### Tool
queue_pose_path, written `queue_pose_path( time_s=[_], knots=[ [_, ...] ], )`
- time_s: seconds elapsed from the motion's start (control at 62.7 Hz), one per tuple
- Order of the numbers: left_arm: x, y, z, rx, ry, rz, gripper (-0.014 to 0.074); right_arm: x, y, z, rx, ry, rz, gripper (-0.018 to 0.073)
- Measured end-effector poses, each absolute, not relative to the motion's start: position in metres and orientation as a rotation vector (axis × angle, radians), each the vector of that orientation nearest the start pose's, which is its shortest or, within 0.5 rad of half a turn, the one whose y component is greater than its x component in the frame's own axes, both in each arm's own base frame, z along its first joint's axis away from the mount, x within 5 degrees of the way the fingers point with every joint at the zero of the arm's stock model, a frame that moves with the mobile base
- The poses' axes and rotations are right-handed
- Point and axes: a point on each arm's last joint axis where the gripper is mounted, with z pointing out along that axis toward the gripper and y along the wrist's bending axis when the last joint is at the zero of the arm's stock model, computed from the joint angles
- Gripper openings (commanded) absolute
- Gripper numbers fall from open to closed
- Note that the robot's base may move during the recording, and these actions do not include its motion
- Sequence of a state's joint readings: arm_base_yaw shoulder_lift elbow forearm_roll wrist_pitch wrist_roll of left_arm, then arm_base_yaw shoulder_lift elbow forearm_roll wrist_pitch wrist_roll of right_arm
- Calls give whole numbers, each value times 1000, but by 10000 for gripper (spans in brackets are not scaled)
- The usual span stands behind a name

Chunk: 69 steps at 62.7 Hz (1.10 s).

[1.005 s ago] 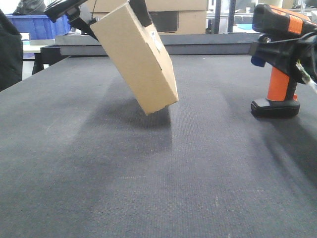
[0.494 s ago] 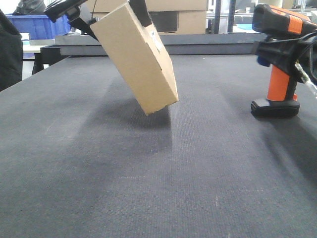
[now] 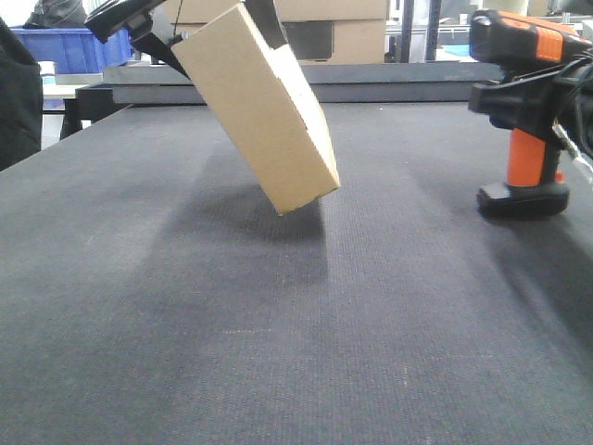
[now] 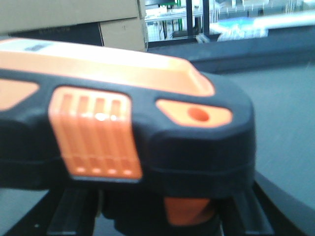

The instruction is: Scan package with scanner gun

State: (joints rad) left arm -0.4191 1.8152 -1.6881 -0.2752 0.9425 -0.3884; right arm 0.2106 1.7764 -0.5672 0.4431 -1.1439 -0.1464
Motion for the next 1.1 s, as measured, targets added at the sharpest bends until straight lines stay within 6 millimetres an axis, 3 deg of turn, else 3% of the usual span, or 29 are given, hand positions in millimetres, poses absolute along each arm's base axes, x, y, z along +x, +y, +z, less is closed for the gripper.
queue_pose_path(
  time_s=[0.207,0.383,0.702,0.909,1.101],
  knots=[
    [363,-184,326,-83,2651,-643,-111,316,31,186,-2,1545,-312,-160],
    [363,-184,326,-83,2651,-643,-111,319,32,190,-27,1531,-340,-162],
    [363,-184,326,-84,2647,-645,-111,321,32,189,246,1502,-56,-162],
    [363,-184,326,-84,2646,-645,-111,325,33,170,305,1546,-3,-162],
    [363,-184,326,-85,2643,-646,-111,325,32,169,317,1534,7,-162]
  ],
)
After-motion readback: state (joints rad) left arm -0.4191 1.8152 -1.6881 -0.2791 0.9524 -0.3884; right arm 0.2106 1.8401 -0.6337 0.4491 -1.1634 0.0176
